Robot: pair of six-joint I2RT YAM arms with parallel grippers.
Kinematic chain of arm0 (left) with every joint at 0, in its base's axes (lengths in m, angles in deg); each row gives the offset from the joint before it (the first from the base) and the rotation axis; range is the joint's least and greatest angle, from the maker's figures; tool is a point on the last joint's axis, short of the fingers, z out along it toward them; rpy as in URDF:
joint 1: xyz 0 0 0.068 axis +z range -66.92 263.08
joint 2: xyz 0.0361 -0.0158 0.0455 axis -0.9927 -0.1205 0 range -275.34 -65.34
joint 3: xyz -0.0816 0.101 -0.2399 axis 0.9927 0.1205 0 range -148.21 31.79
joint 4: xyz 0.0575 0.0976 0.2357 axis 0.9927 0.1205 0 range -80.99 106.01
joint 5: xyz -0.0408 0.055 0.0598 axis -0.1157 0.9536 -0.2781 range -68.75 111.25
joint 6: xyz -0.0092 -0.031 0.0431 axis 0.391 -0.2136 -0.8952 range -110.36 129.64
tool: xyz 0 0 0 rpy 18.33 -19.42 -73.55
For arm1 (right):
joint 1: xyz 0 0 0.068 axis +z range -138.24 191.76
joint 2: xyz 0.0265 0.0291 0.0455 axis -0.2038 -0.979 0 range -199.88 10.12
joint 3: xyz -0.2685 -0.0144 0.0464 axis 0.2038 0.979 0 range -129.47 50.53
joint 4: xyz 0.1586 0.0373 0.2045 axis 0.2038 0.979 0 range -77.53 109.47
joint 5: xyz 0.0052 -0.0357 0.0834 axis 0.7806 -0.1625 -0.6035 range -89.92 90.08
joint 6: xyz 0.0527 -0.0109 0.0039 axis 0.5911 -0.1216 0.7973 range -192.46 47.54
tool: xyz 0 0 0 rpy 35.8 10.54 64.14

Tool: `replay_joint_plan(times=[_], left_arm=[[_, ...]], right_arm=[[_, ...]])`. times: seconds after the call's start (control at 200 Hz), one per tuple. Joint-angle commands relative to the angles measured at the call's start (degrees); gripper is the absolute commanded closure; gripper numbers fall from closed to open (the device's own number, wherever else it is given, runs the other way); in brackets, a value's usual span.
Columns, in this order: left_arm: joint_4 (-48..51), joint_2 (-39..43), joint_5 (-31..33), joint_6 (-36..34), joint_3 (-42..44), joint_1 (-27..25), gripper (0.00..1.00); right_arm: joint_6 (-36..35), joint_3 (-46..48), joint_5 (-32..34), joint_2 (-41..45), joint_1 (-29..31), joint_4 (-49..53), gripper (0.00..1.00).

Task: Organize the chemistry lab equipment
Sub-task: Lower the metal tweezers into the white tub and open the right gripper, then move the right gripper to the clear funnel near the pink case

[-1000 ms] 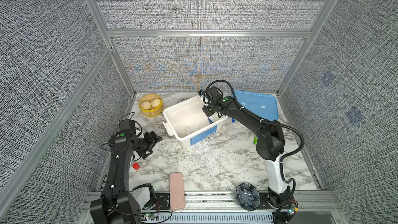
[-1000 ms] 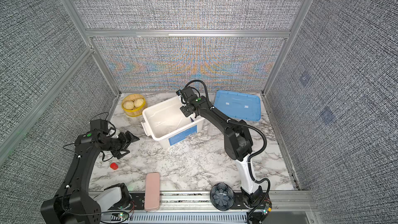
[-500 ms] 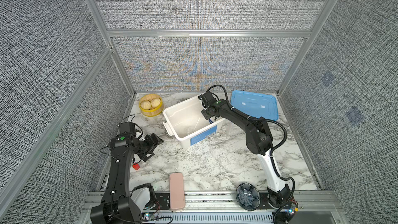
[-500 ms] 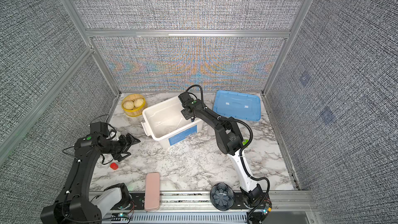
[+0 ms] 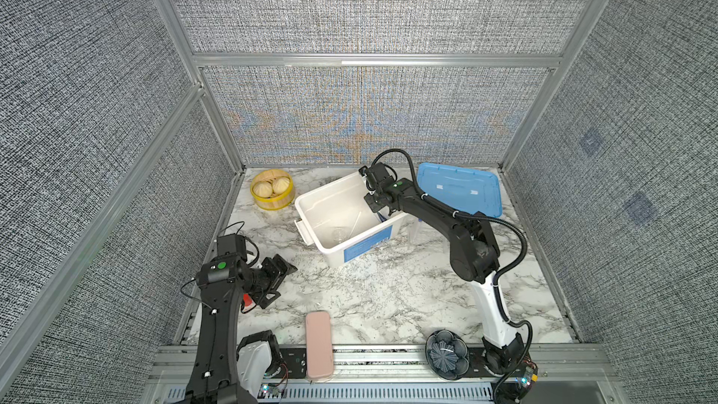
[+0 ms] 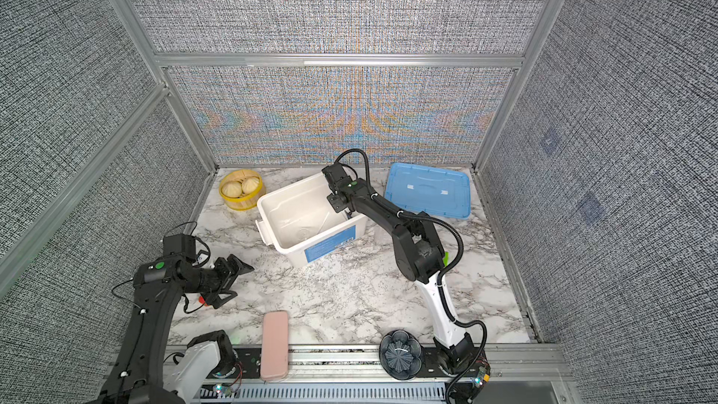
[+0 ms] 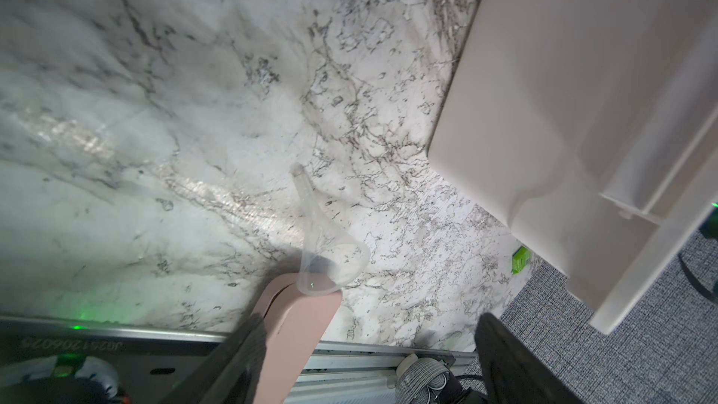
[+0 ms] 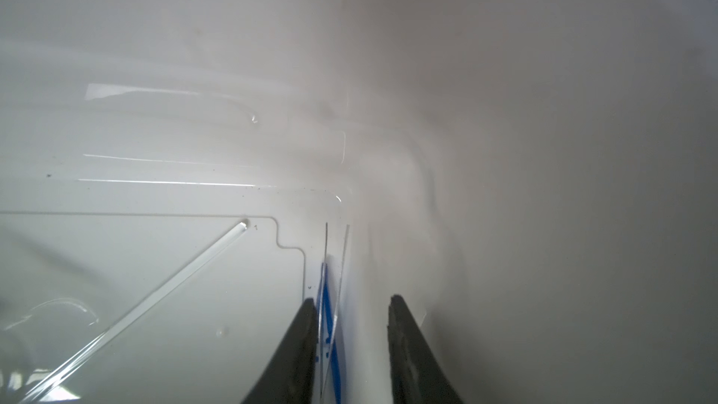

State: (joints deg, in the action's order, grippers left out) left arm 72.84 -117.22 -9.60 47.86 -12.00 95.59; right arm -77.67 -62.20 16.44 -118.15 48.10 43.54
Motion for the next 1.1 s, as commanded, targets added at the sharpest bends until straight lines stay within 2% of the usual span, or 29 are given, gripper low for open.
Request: replay_joint_plan(times=[0.0,0.15,0.315,0.47,0.66,0.74,0.89,1.095], left_arm=[[0.7,1.7,2.1,4.5,0.7,0.1,0.15],[3.1,3.1,4.4,4.8,0.0,0.1,0.16],[5.8,2.1,8.4,6.2,-0.2,0.1,0.22],[5.6,0.2,6.1,8.1,1.2,0.0,0.25],[4.5,-0.8,8.6,7.9,0.2,-0.1,0.28],[4.1,-1.8,8.7,7.7,-0.3,-0.1,0.28],[2.3,-3.1,11.6,8.0,-0.8,-0.1,0.26],[0.8,-5.7,12.5,7.0,-0.9,-0.1,0.21]], right_arm=[[0.8,0.7,-1.7,2.8,0.4,-0.9,0.66],[-0.5,3.5,-4.7,9.5,1.7,-1.6,0.63],[-5.6,9.2,-10.9,18.4,4.9,-3.3,0.60],[-15.8,18.0,-18.3,27.0,10.0,-6.3,0.59],[-30.7,32.3,-22.1,36.1,17.5,-12.7,0.59],[-34.8,37.0,-23.6,39.0,20.5,-15.0,0.59],[-39.3,43.3,-31.4,40.1,24.2,-19.3,0.55],[-44.8,41.0,-29.0,32.8,31.8,-19.7,0.55]])
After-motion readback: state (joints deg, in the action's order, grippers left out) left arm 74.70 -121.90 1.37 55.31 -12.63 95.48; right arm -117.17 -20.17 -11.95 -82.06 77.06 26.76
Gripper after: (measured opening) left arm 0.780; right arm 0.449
